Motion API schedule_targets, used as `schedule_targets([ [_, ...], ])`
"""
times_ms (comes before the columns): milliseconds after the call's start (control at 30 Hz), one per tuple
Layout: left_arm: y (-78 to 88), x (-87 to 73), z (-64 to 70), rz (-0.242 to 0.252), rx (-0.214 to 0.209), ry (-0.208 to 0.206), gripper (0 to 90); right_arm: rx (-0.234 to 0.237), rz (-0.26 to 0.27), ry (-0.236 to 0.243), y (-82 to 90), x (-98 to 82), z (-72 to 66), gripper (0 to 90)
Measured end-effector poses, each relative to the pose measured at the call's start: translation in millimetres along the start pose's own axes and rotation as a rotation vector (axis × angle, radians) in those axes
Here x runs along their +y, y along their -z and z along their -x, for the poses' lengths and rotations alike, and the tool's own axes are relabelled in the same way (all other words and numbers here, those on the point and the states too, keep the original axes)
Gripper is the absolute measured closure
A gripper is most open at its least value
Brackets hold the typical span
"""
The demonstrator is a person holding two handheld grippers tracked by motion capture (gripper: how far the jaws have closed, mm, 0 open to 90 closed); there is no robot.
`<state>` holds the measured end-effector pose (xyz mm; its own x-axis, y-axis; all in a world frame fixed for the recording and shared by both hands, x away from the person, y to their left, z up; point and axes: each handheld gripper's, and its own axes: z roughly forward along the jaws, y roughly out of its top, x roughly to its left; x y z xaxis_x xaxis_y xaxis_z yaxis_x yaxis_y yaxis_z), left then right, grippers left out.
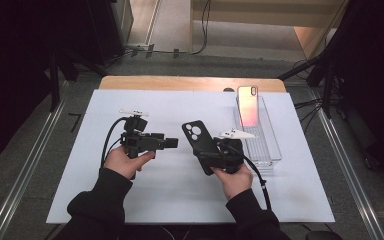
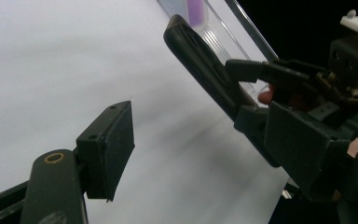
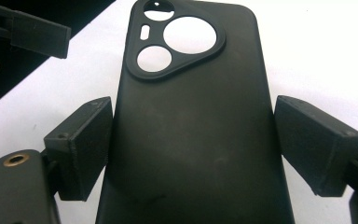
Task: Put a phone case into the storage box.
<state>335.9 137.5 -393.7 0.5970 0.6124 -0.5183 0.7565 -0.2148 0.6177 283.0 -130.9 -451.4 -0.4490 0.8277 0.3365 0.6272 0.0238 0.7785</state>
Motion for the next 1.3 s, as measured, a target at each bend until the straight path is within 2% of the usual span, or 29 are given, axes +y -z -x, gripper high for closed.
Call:
schedule_targets([
  [133, -3.1, 5.0, 1.2, 0.014, 0.023, 0.013, 24.6, -0.010, 0.019, -0.003, -3.1, 0.2, -2.6, 13.0],
  [233, -7.3, 6.5, 1.8, 0.017, 0.042, 0.004, 24.6, -0.016, 0.022, -0.008, -6.1, 0.2, -4.6, 13.0],
  [333, -12.2, 7.3, 0.5, 0.011, 0.057, 0.021, 24.6, -0.021, 0.026, -0.013, -9.7, -1.3, -5.9, 12.9],
  [433, -16.3, 8.5, -1.0, 0.009, 0.053, 0.044, 26.0, -0.020, 0.039, -0.019, -12.6, -2.8, -8.7, 12.9],
  [533, -19.1, 8.9, -0.6, 0.024, 0.036, 0.044, 26.0, -0.009, 0.048, -0.033, -15.6, -3.7, -12.2, 12.9],
  [633, -21.0, 9.5, -0.4, 0.029, 0.037, 0.052, 26.0, -0.006, 0.065, -0.033, -17.5, -3.8, -14.4, 12.9],
  [833, -25.3, 11.6, -1.8, 0.047, 0.055, 0.076, 28.1, 0.012, 0.086, -0.064, -20.9, -4.2, -18.9, 12.9],
  [1000, -27.9, 14.3, -4.0, 0.071, 0.066, 0.106, 29.8, 0.012, 0.099, -0.060, -21.3, -5.4, -23.9, 12.9],
  [1100, -28.9, 16.4, -0.7, 0.069, 0.089, 0.099, 30.5, 0.019, 0.102, -0.055, -20.8, -6.3, -26.3, 12.8],
  [1300, -30.7, 21.5, 3.0, 0.072, 0.088, 0.124, 37.5, 0.043, 0.128, -0.078, -17.9, -7.9, -29.2, 12.8],
])
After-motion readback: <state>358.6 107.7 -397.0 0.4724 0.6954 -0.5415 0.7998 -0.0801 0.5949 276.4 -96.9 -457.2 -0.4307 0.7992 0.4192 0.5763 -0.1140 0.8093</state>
